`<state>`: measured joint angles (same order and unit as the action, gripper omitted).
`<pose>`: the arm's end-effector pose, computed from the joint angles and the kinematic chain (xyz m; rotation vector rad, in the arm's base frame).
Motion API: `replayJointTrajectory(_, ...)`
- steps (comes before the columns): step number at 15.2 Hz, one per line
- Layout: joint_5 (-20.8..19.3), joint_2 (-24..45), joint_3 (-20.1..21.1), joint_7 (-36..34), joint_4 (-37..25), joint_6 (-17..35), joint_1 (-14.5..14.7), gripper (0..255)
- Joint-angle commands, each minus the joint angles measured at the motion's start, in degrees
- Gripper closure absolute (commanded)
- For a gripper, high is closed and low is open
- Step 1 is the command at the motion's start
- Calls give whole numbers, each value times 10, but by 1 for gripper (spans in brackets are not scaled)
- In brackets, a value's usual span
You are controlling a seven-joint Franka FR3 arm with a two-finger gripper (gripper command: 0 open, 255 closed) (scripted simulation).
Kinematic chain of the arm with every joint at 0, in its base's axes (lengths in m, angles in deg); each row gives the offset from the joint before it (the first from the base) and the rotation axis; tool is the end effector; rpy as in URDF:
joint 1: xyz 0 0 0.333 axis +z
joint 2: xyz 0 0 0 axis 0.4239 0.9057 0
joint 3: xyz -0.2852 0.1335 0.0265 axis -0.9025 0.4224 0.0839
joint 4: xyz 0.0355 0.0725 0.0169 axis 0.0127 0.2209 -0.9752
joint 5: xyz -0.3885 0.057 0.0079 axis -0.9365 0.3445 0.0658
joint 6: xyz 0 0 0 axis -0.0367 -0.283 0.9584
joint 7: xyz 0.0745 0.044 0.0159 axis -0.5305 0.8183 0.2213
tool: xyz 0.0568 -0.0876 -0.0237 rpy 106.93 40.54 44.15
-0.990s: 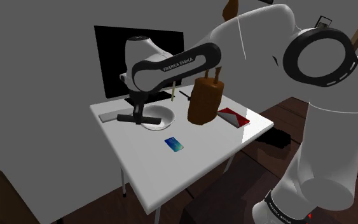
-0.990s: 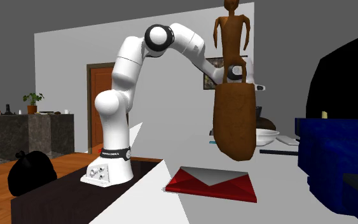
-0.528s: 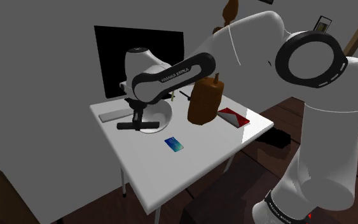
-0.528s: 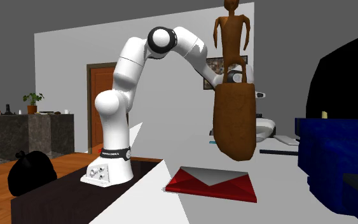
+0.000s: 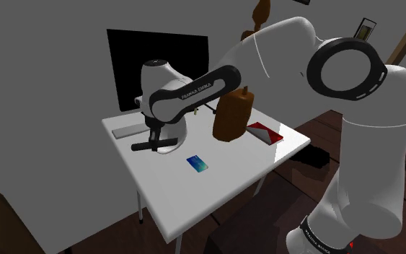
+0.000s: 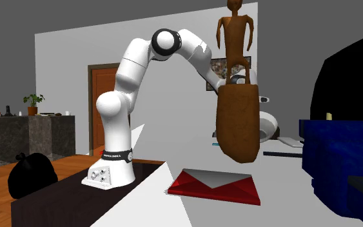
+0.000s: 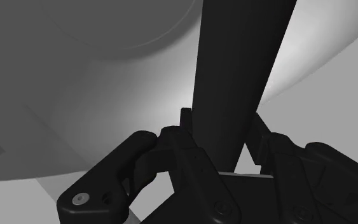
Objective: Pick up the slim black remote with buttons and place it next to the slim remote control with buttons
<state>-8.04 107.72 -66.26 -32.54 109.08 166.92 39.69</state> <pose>0.5869 0.2750 0.3327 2.7390 1.3573 0.0996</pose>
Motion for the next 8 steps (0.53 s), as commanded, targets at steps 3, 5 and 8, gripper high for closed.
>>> replayJointTrajectory(3, -1, 2, -2, -1, 11, 3, -2, 255)
replayJointTrajectory(5, -1, 4, -2, -1, 11, 5, -2, 0)
replayJointTrajectory(8, -1, 5, -3, 1, 9, 5, -3, 0)
